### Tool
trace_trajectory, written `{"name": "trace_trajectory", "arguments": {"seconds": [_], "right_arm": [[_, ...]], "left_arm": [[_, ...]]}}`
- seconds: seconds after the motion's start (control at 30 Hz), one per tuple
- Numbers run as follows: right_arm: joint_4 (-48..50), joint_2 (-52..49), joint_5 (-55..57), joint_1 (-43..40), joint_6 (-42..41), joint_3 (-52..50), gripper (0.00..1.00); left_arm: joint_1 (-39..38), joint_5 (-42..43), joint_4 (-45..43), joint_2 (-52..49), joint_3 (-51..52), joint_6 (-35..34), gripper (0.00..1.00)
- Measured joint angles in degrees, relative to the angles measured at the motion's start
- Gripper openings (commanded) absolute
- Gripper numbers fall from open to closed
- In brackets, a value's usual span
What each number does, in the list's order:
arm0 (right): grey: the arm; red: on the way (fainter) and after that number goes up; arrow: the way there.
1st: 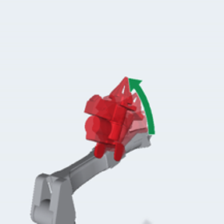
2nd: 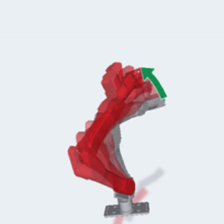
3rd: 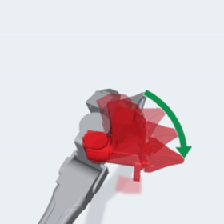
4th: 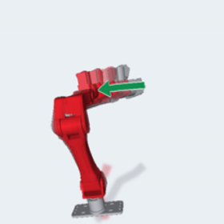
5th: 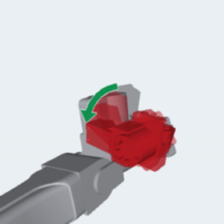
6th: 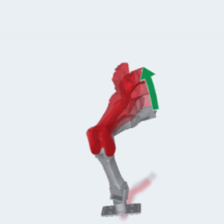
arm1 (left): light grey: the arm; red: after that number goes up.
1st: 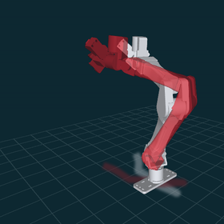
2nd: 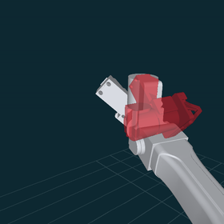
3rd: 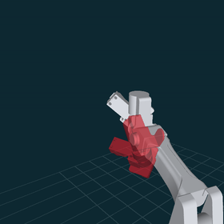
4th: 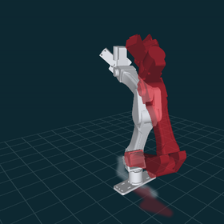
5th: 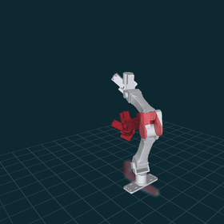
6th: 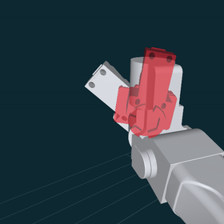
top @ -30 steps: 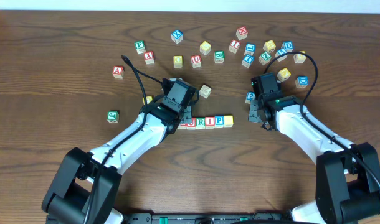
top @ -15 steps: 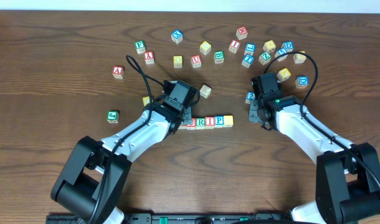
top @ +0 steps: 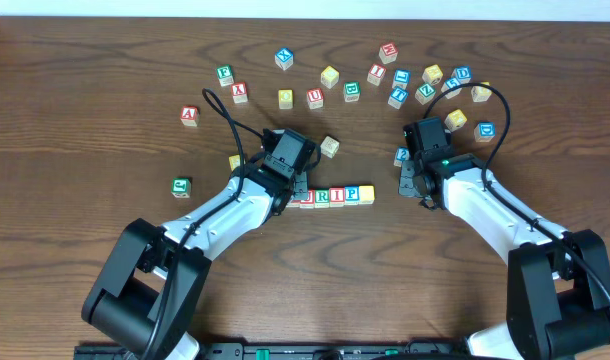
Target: Spell out NEURIPS
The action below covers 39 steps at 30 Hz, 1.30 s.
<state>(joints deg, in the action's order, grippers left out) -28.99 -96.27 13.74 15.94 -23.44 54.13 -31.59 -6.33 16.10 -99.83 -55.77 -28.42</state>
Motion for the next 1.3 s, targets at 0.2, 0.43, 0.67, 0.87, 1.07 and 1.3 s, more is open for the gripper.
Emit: {"name": "trace_trajectory", "arguments": {"seconds": [0.2,0.43,0.67,0.87,1.07,1.3], "right_arm": [[0.0,0.0,0.0,0.0,0.0,0.0,0.03],[0.0,0.0,0.0,0.0,0.0,0.0,0.03],[0.0,0.0,0.0,0.0,0.0,0.0,0.03],[0.0,0.0,0.0,0.0,0.0,0.0,0.03],[0.0,0.0,0.0,0.0,0.0,0.0,0.03],[0.0,0.0,0.0,0.0,0.0,0.0,0.03]], "left_arm": [[0.0,0.0,0.9,0.0,0.0,0.0,0.08],[0.0,0.3,1.1,0.0,0.0,0.0,0.08],[0.0,1.3,1.3,0.0,0.0,0.0,0.08],[0.0,1.5,2.4,0.0,0.0,0.0,0.08],[0.0,1.5,3.0,0.0,0.0,0.0,0.08],[0.0,1.5,2.5,0.0,0.0,0.0,0.08]]}}
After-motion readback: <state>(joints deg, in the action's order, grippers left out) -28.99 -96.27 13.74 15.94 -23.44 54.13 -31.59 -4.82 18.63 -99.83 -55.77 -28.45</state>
